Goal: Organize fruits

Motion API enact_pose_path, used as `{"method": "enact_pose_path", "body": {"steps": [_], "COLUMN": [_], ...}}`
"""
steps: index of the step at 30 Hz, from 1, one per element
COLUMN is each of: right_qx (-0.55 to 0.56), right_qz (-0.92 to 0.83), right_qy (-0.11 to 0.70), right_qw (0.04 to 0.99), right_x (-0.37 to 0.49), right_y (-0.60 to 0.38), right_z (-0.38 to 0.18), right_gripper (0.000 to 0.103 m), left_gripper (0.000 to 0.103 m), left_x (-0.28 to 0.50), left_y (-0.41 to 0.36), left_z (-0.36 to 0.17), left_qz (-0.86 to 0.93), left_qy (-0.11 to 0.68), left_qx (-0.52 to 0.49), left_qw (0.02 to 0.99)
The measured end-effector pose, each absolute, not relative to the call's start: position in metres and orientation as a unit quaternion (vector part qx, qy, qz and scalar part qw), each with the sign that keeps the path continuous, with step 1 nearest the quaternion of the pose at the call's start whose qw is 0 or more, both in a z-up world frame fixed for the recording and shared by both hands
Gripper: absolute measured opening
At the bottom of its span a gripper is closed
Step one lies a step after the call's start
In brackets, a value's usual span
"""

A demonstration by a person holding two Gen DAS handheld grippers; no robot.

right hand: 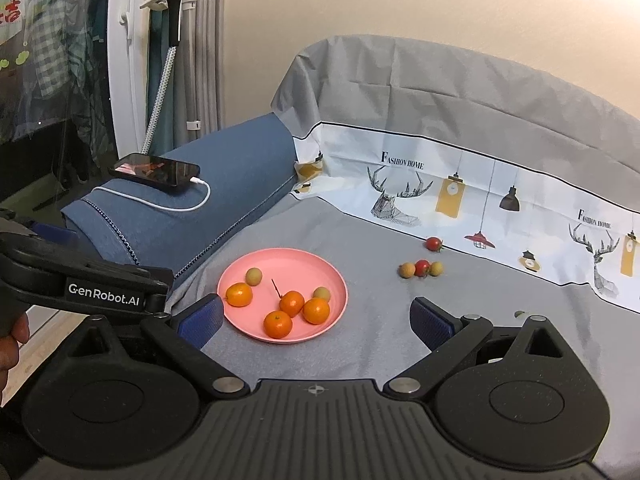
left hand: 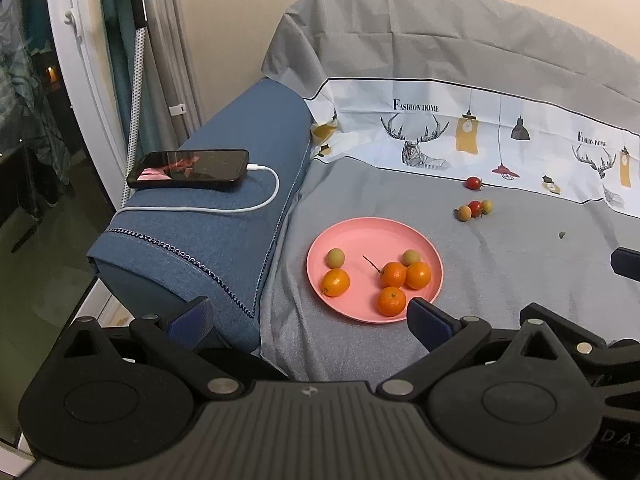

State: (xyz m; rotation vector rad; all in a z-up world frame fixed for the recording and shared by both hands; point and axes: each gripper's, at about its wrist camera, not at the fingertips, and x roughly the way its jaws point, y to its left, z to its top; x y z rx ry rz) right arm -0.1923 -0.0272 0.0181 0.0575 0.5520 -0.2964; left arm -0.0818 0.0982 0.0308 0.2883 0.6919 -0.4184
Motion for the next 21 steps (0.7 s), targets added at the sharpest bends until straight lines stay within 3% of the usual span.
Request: {"method": "enact_pose_path", "body": {"steps": [21], "right_qx": [0.031], "right_qz": [-0.145], "right_qy": [0.280], "right_qw": [0.948], "right_x": [-0.1875], "right_y": [-0.0283], "right_z": [0.0135], "right_gripper": [0.099], "left_gripper": [0.103], "left_x": [-0.0737], "left_y": [0.0976], "left_z": [0.0254], "left_qz": [-0.201], "left_qy": [0.345], "left_qx": [0.141], "left_qw": [0.906]}}
